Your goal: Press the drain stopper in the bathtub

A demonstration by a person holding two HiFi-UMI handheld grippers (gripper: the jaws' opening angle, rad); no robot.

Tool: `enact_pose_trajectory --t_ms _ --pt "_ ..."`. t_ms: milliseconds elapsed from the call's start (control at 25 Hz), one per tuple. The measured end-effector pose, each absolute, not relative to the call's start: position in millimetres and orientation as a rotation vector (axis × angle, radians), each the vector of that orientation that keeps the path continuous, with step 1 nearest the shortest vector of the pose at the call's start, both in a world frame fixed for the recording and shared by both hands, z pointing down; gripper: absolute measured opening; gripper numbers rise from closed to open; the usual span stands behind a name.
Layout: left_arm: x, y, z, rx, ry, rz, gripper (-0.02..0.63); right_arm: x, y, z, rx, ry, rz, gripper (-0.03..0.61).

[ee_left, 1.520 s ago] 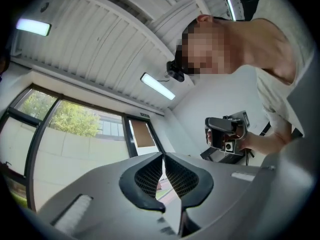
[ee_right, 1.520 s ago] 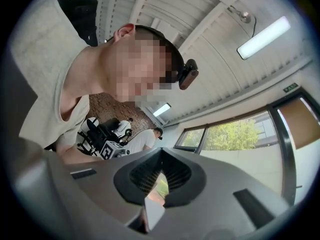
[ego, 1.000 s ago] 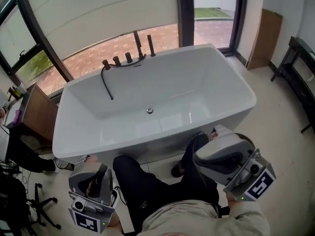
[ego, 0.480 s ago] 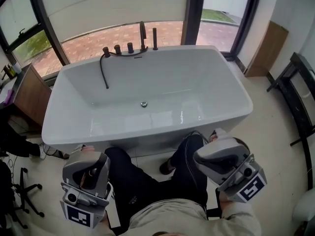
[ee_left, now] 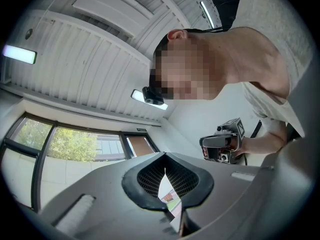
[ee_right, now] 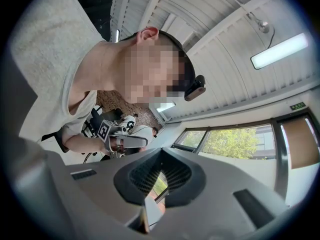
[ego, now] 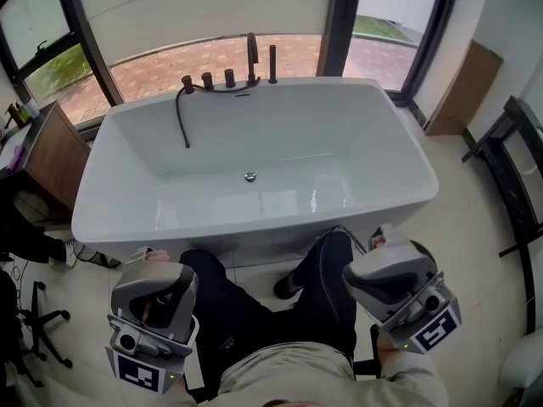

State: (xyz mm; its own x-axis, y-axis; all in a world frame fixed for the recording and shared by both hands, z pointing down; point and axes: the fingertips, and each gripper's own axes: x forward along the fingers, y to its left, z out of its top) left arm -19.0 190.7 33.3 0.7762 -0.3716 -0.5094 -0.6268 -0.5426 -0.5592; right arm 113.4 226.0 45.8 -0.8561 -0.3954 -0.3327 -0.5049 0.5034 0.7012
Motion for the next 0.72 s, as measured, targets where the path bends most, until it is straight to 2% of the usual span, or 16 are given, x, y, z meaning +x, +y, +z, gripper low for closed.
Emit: enact_pose_trajectory --t_ms 720 --pt "-18.0 194.5 33.2 -2.185 0.728 0.429 0.008 106.4 224.7 52.2 -0.785 2.63 1.317 0.003"
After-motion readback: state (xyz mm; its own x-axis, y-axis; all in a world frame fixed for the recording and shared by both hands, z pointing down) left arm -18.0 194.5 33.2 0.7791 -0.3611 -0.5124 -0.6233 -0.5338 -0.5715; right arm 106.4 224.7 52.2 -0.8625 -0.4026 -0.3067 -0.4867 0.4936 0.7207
